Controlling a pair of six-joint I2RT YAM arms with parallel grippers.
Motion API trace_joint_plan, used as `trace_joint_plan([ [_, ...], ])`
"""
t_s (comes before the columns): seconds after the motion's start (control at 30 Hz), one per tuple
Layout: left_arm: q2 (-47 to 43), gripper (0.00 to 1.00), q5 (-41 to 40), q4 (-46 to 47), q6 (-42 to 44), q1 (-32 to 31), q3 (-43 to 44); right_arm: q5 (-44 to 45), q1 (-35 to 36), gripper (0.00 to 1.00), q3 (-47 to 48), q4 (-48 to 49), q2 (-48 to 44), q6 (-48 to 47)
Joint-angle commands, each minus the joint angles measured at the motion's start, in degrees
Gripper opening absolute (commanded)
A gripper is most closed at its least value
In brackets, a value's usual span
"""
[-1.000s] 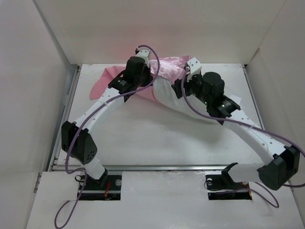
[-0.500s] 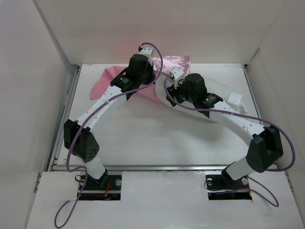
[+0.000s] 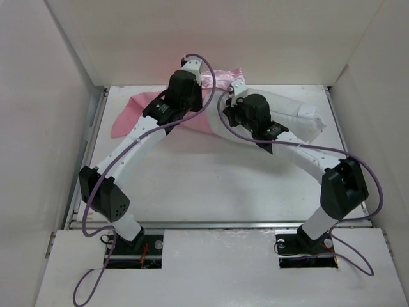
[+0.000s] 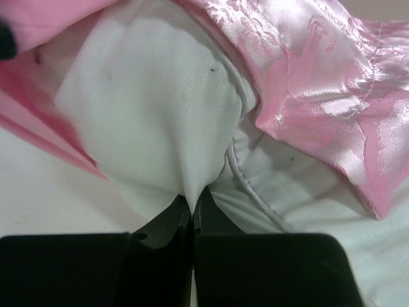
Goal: Put the pillow into the pillowcase
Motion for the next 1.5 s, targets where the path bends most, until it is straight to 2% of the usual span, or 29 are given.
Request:
trace_joint_plan([
  [0.0,-2.8,0.0,0.2,1.4,1.2,-0.9,7.7,-9.2,1.0,0.0,-2.0,10.7,-4.6,3.0],
  [0.17,4.6,0.0,6.7,0.3,2.5,-1.6,17.8,-17.6,1.7,0.0,-5.7,18.6,-12.1,5.3],
  [0.23,7.1,0.0,10.4,-1.2,3.8,-3.0,24.1,-20.9,2.4,0.0,-4.8,20.0,-12.1,6.1],
  [0.3,8.7,0.0,13.7,-2.3,4.9,-5.7,26.6,-21.8,2.4,0.0,-3.5,20.6,-9.7,7.6],
  [0.47,9.4,0.0,22.2,-2.3,7.5,-11.4,28.1,-22.8,2.4,0.0,-3.5,27.6,-5.7,12.6],
  [0.6,10.0,0.0,24.4,-1.7,5.3,-13.4,27.3,-24.2,2.4,0.0,-7.3,40.7,-5.7,20.6],
  [0.7,10.7,0.0,24.5,-2.3,5.3,-15.1,27.3,-22.6,2.4,0.0,-10.7,45.8,-5.7,23.7],
  [0.77,11.4,0.0,26.6,-2.3,5.9,-15.1,27.3,-24.1,1.9,0.0,-13.9,55.3,-6.2,27.5],
  [0.87,10.7,0.0,28.0,-2.9,5.9,-15.1,27.5,-28.3,0.5,0.0,-15.7,57.7,-5.6,30.6],
  [0.9,10.7,0.0,26.8,-2.9,5.9,-15.1,27.5,-29.4,-0.3,0.03,-15.7,56.4,-5.6,30.6],
  [0.93,10.2,0.0,24.8,-2.9,5.9,-15.1,26.0,-30.7,-1.5,0.12,-15.2,55.4,-5.6,30.6],
  [0.97,9.6,0.0,22.3,-2.9,5.9,-15.1,25.1,-31.6,-2.2,0.3,-15.2,53.8,-7.1,30.6],
  [1.0,8.3,0.0,15.4,-3.4,5.9,-15.1,23.9,-31.6,-3.1,0.38,-15.2,48.0,-8.2,30.6],
  [1.07,6.7,0.0,10.6,-2.8,5.9,-14.3,19.6,-28.1,-5.8,0.54,-15.2,38.4,-11.1,28.8],
  [1.1,5.2,0.0,9.7,-1.4,5.3,-12.3,18.0,-25.5,-5.8,0.57,-14.4,32.8,-14.4,25.0],
  [1.13,4.4,0.0,9.7,-0.5,3.9,-11.1,16.4,-21.8,-5.8,0.59,-13.8,21.8,-16.0,22.4],
  [1.17,3.7,0.0,9.7,0.4,3.3,-10.0,13.4,-16.1,-5.8,0.59,-13.1,17.2,-17.4,20.0],
  [1.23,1.9,0.0,9.7,2.7,2.8,-7.9,11.3,-10.3,-5.8,0.66,-12.4,8.6,-20.7,16.1],
  [1.27,1.9,0.0,9.7,3.4,2.8,-7.9,10.5,-5.6,-6.3,0.66,-12.4,6.8,-21.4,14.9],
  [1.37,0.6,0.0,8.1,4.6,2.8,-7.3,9.1,-3.6,-6.3,0.7,-10.7,1.2,-21.5,8.8],
  [1.47,0.1,0.0,7.5,4.6,2.8,-7.3,7.7,-6.7,-6.3,0.7,-7.1,-3.7,-18.9,3.7],
])
